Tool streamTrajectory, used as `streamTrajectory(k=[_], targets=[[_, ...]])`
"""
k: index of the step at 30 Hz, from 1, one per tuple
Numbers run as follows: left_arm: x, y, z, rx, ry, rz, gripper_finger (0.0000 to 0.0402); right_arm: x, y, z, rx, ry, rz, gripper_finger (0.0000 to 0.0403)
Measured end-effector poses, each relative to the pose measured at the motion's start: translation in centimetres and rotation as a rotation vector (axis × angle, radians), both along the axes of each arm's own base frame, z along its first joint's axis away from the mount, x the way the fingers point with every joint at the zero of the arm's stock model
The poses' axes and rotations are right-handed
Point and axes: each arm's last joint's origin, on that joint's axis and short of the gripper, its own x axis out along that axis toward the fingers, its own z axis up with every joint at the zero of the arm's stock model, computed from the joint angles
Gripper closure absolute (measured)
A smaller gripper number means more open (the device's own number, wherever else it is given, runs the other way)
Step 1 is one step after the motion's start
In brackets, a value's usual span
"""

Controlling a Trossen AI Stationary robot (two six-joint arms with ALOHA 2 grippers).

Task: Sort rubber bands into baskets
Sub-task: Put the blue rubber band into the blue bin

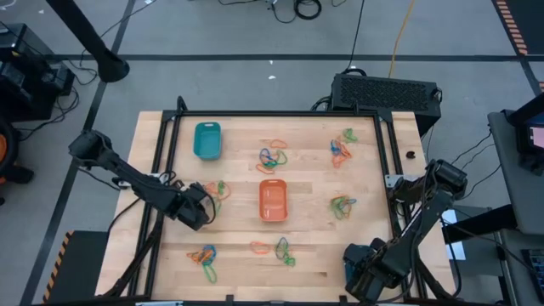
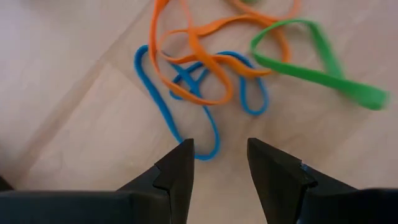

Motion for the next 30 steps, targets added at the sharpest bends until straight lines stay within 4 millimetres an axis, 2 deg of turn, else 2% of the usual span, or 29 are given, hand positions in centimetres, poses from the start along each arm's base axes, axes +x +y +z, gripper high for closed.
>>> streamTrajectory(k=[5,12,15,20,21,26,30], targets=[[0.4,0.3,-0.9,0.031,0.066,-0.016,0.0244,-0.1,0.0,0.3,0.011,-0.005,-0.003,0.0236],[0.8,0.4,-1.1,0.027,0.080,-0.055,0.0251,-0.2,-0.1,0.8,0.032,-0.020,0.025,0.0236],[0.8,0.3,-1.2,0.011,0.082,-0.058,0.0281,-0.3,-0.4,1.5,0.048,-0.040,0.033,0.0236],[0.9,0.2,-1.2,-0.004,0.086,-0.084,0.0379,-0.6,-1.0,2.9,0.070,-0.093,0.005,0.0236],[0.9,0.2,-1.2,0.002,0.086,-0.084,0.0389,-0.6,-1.1,3.2,0.068,-0.111,0.002,0.0236],[0.9,0.3,-1.1,0.018,0.096,-0.114,0.0397,-0.7,-1.8,4.5,0.041,-0.229,-0.002,0.0236],[1.3,-0.3,-0.4,-0.048,0.125,-0.165,0.0398,-0.5,-2.0,5.1,-0.012,-0.366,0.060,0.0236]])
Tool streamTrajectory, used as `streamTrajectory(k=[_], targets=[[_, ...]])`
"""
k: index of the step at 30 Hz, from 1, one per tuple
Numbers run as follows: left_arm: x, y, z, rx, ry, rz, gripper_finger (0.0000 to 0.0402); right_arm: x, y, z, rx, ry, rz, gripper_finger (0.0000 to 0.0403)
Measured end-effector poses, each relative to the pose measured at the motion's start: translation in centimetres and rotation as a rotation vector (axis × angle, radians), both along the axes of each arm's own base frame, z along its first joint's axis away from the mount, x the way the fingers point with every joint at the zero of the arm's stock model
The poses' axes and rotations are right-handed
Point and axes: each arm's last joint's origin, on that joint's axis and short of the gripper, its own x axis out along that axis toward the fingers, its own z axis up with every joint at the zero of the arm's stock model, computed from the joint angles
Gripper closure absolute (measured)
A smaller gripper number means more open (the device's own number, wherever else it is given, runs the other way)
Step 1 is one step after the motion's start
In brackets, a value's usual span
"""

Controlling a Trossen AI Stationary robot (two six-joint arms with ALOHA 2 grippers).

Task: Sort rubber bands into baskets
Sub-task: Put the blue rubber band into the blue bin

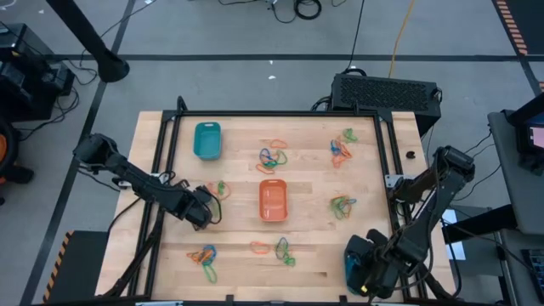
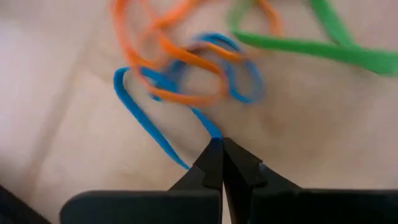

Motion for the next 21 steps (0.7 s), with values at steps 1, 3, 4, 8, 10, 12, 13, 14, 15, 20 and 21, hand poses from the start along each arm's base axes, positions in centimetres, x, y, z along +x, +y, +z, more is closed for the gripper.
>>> streamTrajectory(k=[1,3,4,8,10,12,13,14,15,20,21], targets=[[0.3,-0.3,0.4,-0.027,-0.007,-0.015,0.0398,0.1,0.0,0.1,-0.022,-0.040,0.018,0.0236],[0.9,-0.9,1.1,-0.071,-0.019,-0.059,0.0398,0.5,0.0,0.3,-0.083,-0.139,0.045,0.0236],[1.2,-1.1,1.6,-0.086,-0.028,-0.075,0.0398,0.7,0.1,0.4,-0.116,-0.194,0.055,0.0236],[2.6,-2.2,3.7,-0.172,-0.077,-0.157,0.0399,1.7,0.2,1.1,-0.254,-0.415,0.069,0.0236],[3.3,-2.6,4.8,-0.189,-0.116,-0.194,0.0399,2.1,0.3,1.5,-0.331,-0.511,0.084,0.0236],[4.1,-3.0,6.0,-0.197,-0.169,-0.239,0.0399,2.7,0.5,1.8,-0.401,-0.591,0.098,0.0236],[4.4,-3.1,6.5,-0.190,-0.191,-0.260,0.0399,2.9,0.6,1.9,-0.436,-0.619,0.111,0.0236],[4.6,-3.2,7.0,-0.179,-0.213,-0.279,0.0399,3.3,0.7,2.0,-0.467,-0.642,0.121,0.0236],[4.9,-3.3,7.4,-0.166,-0.240,-0.292,0.0399,3.6,0.8,2.0,-0.495,-0.663,0.128,0.0236],[6.7,-4.2,8.8,-0.165,-0.446,-0.425,0.0400,6.0,1.0,1.1,-0.611,-0.701,0.166,0.0236],[7.2,-4.4,9.1,-0.172,-0.501,-0.453,0.0400,6.5,1.1,0.8,-0.627,-0.699,0.174,0.0237]])
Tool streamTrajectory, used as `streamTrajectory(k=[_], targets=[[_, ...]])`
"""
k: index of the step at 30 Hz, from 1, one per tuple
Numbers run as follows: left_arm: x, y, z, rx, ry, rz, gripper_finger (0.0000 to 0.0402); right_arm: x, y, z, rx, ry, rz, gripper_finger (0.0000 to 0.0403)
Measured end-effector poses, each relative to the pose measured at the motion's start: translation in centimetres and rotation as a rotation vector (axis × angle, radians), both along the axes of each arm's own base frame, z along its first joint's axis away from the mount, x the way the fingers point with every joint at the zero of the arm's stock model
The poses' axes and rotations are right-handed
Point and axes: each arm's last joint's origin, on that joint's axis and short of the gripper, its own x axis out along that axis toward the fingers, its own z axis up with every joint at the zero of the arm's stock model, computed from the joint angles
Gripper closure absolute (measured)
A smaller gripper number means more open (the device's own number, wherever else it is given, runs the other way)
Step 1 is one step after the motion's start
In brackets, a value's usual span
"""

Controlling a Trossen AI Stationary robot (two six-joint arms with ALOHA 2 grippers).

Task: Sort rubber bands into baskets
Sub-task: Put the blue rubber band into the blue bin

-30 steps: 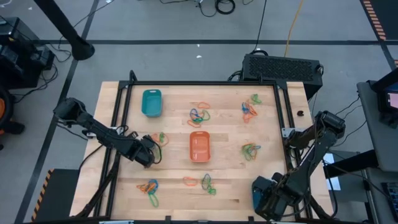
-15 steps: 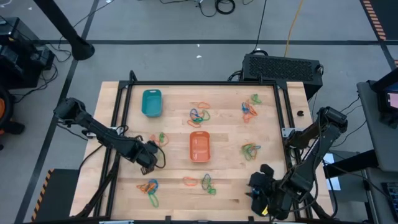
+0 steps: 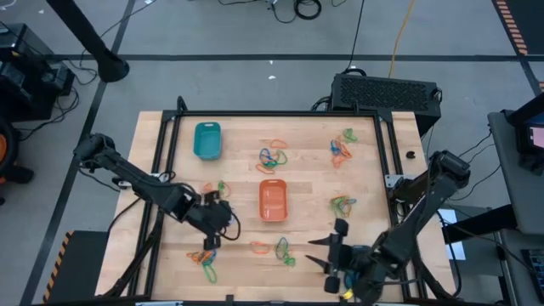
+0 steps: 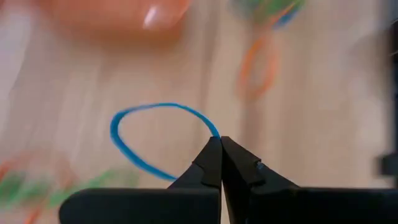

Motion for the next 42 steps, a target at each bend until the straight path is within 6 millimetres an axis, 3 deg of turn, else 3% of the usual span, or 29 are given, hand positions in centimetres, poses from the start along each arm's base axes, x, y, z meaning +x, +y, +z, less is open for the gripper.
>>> streamTrajectory(k=[10,22,29,42], targets=[[2.0,-1.9,2.7,-0.070,-0.378,-0.150,0.0400,6.3,-0.3,-3.1,-0.136,-0.074,0.007,0.0236],[2.4,-3.3,2.3,-0.066,-0.428,-0.194,0.0400,11.2,-2.4,-4.2,-0.306,-0.146,0.158,0.0237],[3.1,-3.7,1.3,-0.040,-0.420,-0.214,0.0400,12.4,-3.3,-4.9,-0.316,-0.137,0.244,0.0237],[3.5,-3.9,1.5,-0.032,-0.478,-0.249,0.0400,12.8,-4.3,-5.5,-0.302,-0.077,0.265,0.0246]])
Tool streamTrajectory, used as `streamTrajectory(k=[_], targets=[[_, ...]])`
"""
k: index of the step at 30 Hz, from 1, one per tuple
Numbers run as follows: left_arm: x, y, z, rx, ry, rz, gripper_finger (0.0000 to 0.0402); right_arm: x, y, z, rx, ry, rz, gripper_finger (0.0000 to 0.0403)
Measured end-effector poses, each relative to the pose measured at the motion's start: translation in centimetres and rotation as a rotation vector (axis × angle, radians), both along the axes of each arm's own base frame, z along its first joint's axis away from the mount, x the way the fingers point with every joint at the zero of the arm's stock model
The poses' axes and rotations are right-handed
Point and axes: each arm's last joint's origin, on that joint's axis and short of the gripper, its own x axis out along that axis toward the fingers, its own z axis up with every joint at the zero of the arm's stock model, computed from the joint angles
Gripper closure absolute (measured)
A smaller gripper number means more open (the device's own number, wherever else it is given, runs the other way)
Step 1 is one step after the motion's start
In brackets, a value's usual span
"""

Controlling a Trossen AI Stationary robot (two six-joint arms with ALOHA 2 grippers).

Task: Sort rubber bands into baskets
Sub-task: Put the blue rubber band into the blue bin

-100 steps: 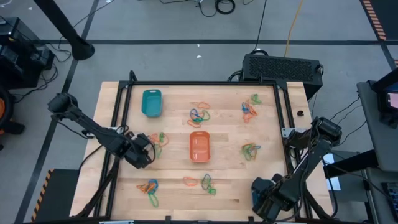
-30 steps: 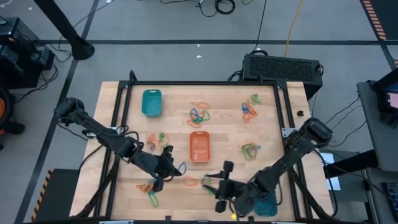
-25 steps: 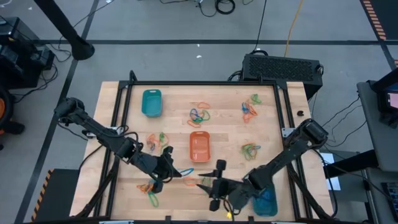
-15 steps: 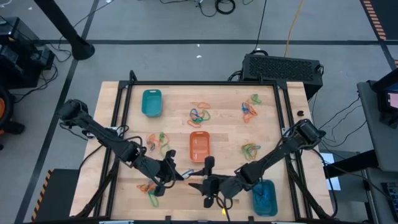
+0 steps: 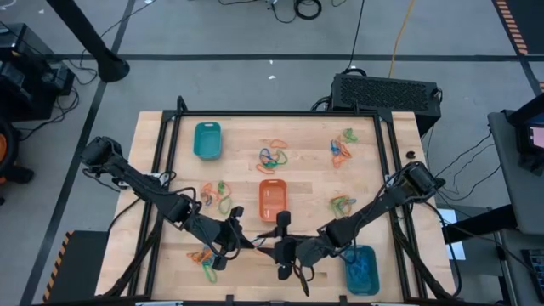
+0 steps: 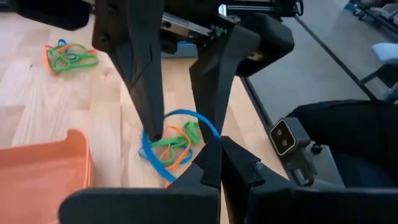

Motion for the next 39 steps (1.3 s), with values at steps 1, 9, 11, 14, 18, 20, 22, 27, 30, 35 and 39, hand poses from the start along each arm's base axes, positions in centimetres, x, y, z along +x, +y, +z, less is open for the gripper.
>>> streamTrajectory(k=[1,9,11,14,18,20,22,27,30,35,39], targets=[[0.0,0.0,0.0,0.002,0.003,0.000,0.0400,0.0,0.0,0.0,0.000,0.000,0.000,0.0254],[0.0,0.0,-0.1,0.000,0.010,0.000,0.0400,0.0,0.0,0.0,-0.004,0.004,-0.003,0.0384],[0.0,0.0,-0.1,-0.002,0.011,0.001,0.0400,0.0,0.0,0.0,-0.004,0.004,-0.002,0.0394],[0.0,0.1,-0.1,0.007,0.010,0.012,0.0395,-0.1,0.0,-0.2,0.021,0.015,-0.013,0.0397],[0.0,0.4,-0.4,0.048,0.026,0.049,0.0363,-0.5,0.0,-0.5,0.046,0.064,-0.033,0.0400],[-0.2,0.6,-0.7,0.080,0.053,0.068,0.0341,-0.9,0.1,-0.4,0.066,0.091,-0.045,0.0401],[-0.4,0.8,-1.0,0.122,0.078,0.096,0.0318,-1.4,0.1,-0.2,0.096,0.113,-0.059,0.0402],[-0.9,1.7,-1.4,0.234,0.133,0.121,0.0271,-3.7,0.0,1.4,0.244,0.228,-0.079,0.0402],[-1.3,2.1,-1.7,0.285,0.152,0.146,0.0262,-6.2,0.0,2.8,0.443,0.380,-0.092,0.0402],[-1.9,2.9,-3.1,0.442,0.152,0.214,0.0260,-10.9,1.1,3.6,0.705,0.674,-0.190,0.0402],[-1.7,3.6,-3.7,0.466,0.099,0.256,0.0260,-14.2,2.5,3.7,0.844,0.862,-0.318,0.0403]])
